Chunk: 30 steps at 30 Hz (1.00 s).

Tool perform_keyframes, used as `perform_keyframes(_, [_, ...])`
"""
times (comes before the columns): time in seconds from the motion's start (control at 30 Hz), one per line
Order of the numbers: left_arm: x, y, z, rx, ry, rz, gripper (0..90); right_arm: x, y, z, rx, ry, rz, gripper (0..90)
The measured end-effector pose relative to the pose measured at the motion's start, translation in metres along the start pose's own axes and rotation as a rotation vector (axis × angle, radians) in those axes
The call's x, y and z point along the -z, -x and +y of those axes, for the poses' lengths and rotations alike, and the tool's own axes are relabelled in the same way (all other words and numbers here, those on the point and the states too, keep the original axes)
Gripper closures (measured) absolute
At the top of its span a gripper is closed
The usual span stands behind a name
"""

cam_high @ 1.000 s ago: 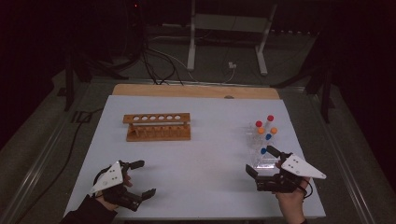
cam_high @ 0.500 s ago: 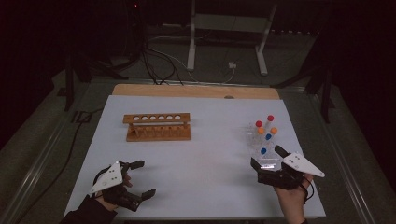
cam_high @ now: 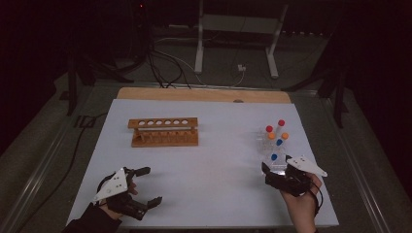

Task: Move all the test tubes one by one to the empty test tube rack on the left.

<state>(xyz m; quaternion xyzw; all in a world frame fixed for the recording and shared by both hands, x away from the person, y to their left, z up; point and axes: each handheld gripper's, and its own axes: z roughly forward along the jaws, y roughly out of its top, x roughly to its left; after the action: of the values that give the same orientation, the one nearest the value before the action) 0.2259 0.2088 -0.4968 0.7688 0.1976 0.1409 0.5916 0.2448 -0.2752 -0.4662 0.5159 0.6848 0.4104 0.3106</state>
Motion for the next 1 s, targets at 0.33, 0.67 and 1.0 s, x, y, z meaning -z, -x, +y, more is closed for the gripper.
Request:
perform_keyframes(0.33, [0.000, 0.000, 0.000, -0.003, -0.001, -0.001, 0.4, 0.000, 0.006, 0.001, -0.031, -0.056, -0.044, 50.3])
perform_keyframes(0.67, [0.000, 0.000, 0.000, -0.004, -0.003, -0.002, 0.4, -0.007, 0.008, 0.001, -0.036, -0.085, -0.014, 65.1])
perform_keyframes(1.0, [0.000, 0.001, 0.000, -0.005, -0.004, -0.002, 0.4, -0.013, 0.008, 0.001, -0.028, -0.100, -0.010, 75.3])
